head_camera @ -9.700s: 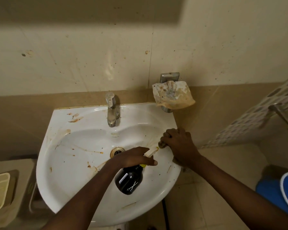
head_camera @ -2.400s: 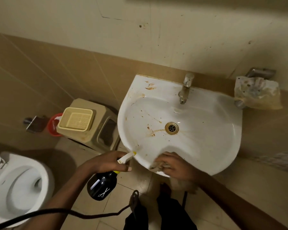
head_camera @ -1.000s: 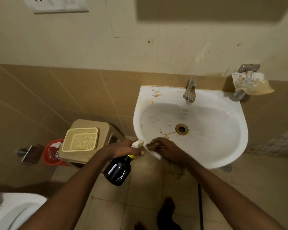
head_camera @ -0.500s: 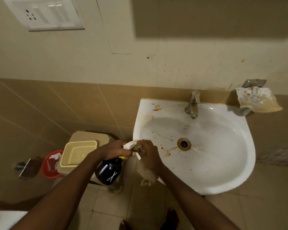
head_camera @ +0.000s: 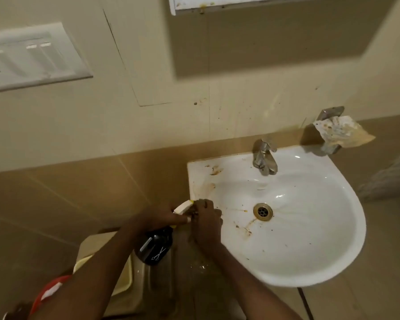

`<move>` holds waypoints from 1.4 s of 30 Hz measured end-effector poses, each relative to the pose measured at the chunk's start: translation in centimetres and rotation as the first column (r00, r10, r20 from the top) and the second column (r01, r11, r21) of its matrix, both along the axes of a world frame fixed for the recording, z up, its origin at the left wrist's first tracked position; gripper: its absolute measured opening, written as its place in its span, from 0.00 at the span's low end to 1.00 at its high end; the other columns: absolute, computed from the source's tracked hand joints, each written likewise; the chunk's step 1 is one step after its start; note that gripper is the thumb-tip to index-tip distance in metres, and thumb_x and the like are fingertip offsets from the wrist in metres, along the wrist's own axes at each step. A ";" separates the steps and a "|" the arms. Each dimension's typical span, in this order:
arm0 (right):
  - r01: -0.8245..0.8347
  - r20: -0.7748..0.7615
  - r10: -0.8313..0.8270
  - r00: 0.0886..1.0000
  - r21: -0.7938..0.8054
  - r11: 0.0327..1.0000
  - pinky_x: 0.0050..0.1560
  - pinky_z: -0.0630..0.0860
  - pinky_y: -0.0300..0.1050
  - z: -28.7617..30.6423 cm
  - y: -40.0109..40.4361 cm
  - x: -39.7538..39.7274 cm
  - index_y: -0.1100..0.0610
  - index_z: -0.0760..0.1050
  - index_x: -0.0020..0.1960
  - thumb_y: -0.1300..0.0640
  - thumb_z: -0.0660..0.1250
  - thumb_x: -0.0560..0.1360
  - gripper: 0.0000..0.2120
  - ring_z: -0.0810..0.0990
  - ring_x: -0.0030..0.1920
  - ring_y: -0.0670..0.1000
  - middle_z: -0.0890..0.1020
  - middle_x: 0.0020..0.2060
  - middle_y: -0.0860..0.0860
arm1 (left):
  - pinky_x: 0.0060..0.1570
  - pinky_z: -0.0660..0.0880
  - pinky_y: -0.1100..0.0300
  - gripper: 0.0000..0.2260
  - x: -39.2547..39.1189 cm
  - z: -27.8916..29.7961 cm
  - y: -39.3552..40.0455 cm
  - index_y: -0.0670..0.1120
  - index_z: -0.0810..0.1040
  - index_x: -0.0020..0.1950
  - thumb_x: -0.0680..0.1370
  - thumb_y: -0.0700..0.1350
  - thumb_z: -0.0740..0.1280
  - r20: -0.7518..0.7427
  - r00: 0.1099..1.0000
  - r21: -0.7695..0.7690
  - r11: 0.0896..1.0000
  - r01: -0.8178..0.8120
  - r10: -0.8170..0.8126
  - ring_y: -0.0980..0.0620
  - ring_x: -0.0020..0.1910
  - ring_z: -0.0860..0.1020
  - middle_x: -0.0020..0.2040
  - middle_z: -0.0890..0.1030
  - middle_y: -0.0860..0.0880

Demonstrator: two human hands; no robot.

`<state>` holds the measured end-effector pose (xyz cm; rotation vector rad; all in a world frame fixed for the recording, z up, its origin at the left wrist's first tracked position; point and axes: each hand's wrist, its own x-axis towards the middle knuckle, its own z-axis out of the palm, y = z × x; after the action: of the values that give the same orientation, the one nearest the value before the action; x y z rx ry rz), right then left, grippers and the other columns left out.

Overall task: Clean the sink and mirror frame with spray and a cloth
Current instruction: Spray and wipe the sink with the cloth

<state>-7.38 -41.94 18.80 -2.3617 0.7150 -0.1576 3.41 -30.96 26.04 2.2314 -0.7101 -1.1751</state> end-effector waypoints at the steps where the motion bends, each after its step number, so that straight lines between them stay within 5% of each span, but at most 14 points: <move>1: 0.027 -0.003 -0.027 1.000 0.006 1.000 0.54 0.71 0.54 0.1 0.1 0.4 0.52 0.70 0.63 0.56 0.59 0.76 0.15 0.71 0.57 0.61 0.71 0.62 0.53 | 0.40 0.72 0.67 0.07 0.5 0.2 -0.3 0.50 0.78 0.49 0.76 0.52 0.71 -0.020 1.000 0.003 1.000 0.018 -0.018 0.54 0.42 0.79 0.41 0.80 0.53; 7: 0.133 0.041 -0.130 0.991 -0.070 0.989 0.43 0.70 0.48 -0.9 2.1 -4.2 0.47 0.75 0.57 0.58 0.62 0.75 0.13 0.76 0.50 0.58 0.78 0.55 0.50 | 0.41 0.71 0.62 0.12 4.3 0.3 -1.9 0.52 0.75 0.43 0.74 0.59 0.70 0.000 0.988 0.178 0.972 0.153 -0.155 0.55 0.40 0.76 0.41 0.78 0.52; 13: 0.331 0.041 -0.330 0.943 -0.025 0.943 0.48 0.71 0.53 0.1 1.5 4.6 0.48 0.72 0.56 0.57 0.59 0.77 0.10 0.73 0.52 0.60 0.74 0.57 0.52 | 0.44 0.76 0.58 0.18 7.6 0.0 -4.0 0.49 0.80 0.49 0.68 0.60 0.74 -0.011 0.983 0.079 0.979 0.186 -0.186 0.51 0.43 0.81 0.42 0.82 0.50; 18: 0.314 0.029 -0.313 0.949 -0.169 0.934 0.34 0.73 0.50 -0.4 4.3 1.2 0.51 0.77 0.48 0.63 0.72 0.66 0.13 0.77 0.38 0.58 0.79 0.44 0.51 | 0.41 0.73 0.62 0.14 8.7 0.5 -4.9 0.49 0.78 0.38 0.70 0.59 0.73 0.031 0.978 0.036 0.978 0.206 -0.207 0.55 0.36 0.78 0.36 0.80 0.53; 22: 0.432 0.028 -0.432 0.902 -0.018 0.902 0.49 0.71 0.54 0.6 0.7 7.1 0.48 0.73 0.58 0.56 0.63 0.76 0.12 0.72 0.53 0.61 0.73 0.57 0.53 | 0.38 0.73 0.67 0.06 9.3 0.3 -5.8 0.51 0.77 0.40 0.75 0.50 0.72 0.011 0.966 -0.011 0.966 0.257 -0.257 0.58 0.35 0.78 0.34 0.80 0.56; 25: 0.524 0.016 -0.525 0.851 0.025 0.851 0.49 0.71 0.55 0.9 0.2 9.2 0.49 0.72 0.60 0.56 0.64 0.75 0.14 0.71 0.54 0.62 0.72 0.58 0.54 | 0.45 0.77 0.56 0.12 10.1 -0.1 -6.1 0.51 0.80 0.44 0.68 0.56 0.75 -0.016 0.966 -0.016 0.966 0.257 -0.258 0.52 0.40 0.81 0.37 0.82 0.53; 29: 0.530 0.003 -0.531 0.847 -0.060 0.846 0.48 0.71 0.54 -0.1 4.0 4.2 0.48 0.74 0.60 0.59 0.62 0.75 0.15 0.74 0.52 0.61 0.76 0.58 0.53 | 0.45 0.77 0.52 0.08 10.8 0.3 -7.0 0.52 0.83 0.32 0.67 0.54 0.77 -0.022 0.945 0.069 0.943 0.326 -0.325 0.50 0.37 0.81 0.33 0.82 0.53; 32: 0.546 -0.038 -0.548 0.836 -0.041 0.837 0.52 0.69 0.53 -0.4 3.9 3.8 0.45 0.72 0.63 0.61 0.61 0.75 0.19 0.72 0.55 0.60 0.74 0.60 0.51 | 0.49 0.80 0.48 0.21 10.8 1.2 -8.3 0.43 0.83 0.42 0.60 0.58 0.78 -0.015 0.929 0.102 0.924 0.369 -0.369 0.44 0.40 0.83 0.40 0.85 0.43; 37: 0.543 0.021 -0.546 0.837 -0.144 0.827 0.34 0.74 0.51 -0.7 4.3 4.1 0.46 0.79 0.50 0.63 0.78 0.58 0.23 0.78 0.39 0.57 0.81 0.46 0.51 | 0.45 0.74 0.53 0.26 11.2 1.5 -9.1 0.36 0.80 0.43 0.66 0.60 0.75 0.077 0.906 0.159 0.902 0.401 -0.416 0.47 0.40 0.79 0.39 0.80 0.45; 42: 0.558 0.089 -0.553 0.829 -0.215 0.802 0.32 0.73 0.50 -1.4 4.7 4.5 0.48 0.80 0.48 0.63 0.77 0.56 0.22 0.76 0.37 0.56 0.80 0.44 0.52 | 0.50 0.76 0.46 0.29 12.0 1.1 -9.3 0.42 0.80 0.41 0.60 0.67 0.73 0.018 0.901 0.103 0.897 0.431 -0.434 0.47 0.39 0.80 0.39 0.82 0.42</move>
<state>-2.89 -37.22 17.44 -2.2853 1.4390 -0.5469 15.39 -40.29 27.09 2.2459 -1.2406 -1.3968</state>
